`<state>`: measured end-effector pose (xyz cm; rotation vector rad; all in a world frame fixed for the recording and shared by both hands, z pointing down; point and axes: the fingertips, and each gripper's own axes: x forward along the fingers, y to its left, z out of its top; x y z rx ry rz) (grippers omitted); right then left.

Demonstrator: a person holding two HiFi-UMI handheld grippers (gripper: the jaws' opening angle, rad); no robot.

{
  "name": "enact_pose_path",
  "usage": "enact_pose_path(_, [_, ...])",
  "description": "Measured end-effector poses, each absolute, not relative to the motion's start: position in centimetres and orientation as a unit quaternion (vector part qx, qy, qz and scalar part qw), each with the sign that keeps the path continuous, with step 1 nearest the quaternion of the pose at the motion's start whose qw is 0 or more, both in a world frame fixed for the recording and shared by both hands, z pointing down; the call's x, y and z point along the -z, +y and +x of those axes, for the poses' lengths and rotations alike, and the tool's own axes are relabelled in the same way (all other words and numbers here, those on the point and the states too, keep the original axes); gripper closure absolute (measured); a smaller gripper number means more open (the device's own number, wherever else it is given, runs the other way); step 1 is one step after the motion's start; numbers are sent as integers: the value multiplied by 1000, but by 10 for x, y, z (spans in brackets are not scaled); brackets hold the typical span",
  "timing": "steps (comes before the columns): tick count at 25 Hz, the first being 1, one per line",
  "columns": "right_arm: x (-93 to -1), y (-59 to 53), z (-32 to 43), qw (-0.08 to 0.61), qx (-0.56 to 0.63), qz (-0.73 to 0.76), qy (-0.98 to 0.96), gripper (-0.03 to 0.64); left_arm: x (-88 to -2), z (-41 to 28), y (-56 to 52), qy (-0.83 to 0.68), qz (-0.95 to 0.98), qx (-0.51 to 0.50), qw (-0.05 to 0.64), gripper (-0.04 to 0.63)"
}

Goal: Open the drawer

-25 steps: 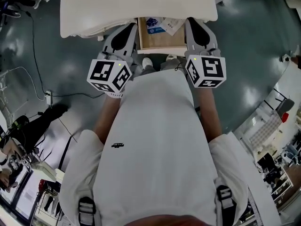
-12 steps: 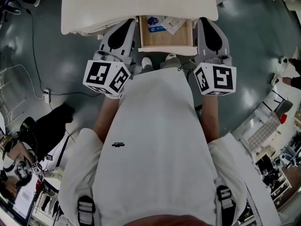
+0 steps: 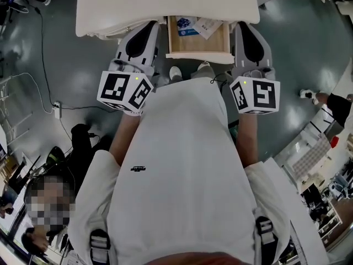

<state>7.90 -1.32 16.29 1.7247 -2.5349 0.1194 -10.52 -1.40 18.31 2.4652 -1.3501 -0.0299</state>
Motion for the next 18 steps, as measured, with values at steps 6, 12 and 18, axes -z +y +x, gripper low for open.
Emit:
enact_pose_path(6, [-158, -11, 74, 37, -33, 556, -830, 606, -178, -109, -12, -476, 865, 13, 159, 586])
enact_pose_path(12, [-159, -10, 73, 38, -34, 556, -830, 606, -178, -110, -11, -477, 864, 12, 161, 586])
enact_pose_path(18, [-162, -12, 73, 41, -32, 551, -833, 606, -182, -109, -15, -479, 862, 11, 162, 586])
